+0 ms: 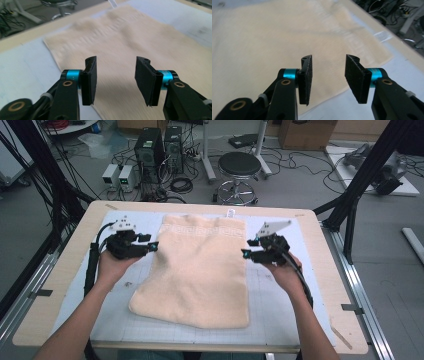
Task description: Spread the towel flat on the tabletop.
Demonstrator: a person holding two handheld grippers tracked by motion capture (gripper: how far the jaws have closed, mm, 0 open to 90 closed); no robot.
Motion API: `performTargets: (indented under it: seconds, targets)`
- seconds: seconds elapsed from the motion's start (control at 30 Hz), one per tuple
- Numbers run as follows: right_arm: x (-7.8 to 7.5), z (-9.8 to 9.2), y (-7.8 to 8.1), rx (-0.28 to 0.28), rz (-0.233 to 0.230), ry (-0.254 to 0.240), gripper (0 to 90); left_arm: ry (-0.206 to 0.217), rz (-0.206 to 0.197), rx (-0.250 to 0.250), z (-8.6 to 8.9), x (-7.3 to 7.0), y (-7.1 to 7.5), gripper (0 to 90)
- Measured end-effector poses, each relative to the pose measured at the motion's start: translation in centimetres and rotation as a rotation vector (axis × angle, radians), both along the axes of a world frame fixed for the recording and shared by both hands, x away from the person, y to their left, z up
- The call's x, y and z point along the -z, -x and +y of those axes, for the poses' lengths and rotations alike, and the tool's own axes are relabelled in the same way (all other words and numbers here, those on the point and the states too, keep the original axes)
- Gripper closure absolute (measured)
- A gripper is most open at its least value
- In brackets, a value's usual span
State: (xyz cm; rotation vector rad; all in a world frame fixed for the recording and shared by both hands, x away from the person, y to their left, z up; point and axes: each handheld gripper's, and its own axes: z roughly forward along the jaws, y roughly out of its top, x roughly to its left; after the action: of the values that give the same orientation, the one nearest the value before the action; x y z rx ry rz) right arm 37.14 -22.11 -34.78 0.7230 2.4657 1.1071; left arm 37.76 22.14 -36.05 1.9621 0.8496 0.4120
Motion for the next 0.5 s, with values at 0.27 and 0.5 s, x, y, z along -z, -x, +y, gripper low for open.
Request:
performTargets:
  seconds: [0.27, 0.5]
  targets:
    - [2.6, 0.5, 6.0, -0.120, 0.015, -0.017, 53.7, -0.005, -0.025, 0.134, 1.0, 2.4, 6.8, 46.7]
    - [5.1, 1.4, 10.2, -0.224, 0.041, 0.008, 50.8, -0.034, -0.023, 0.221, 1.9, 4.4, 11.4, 43.0]
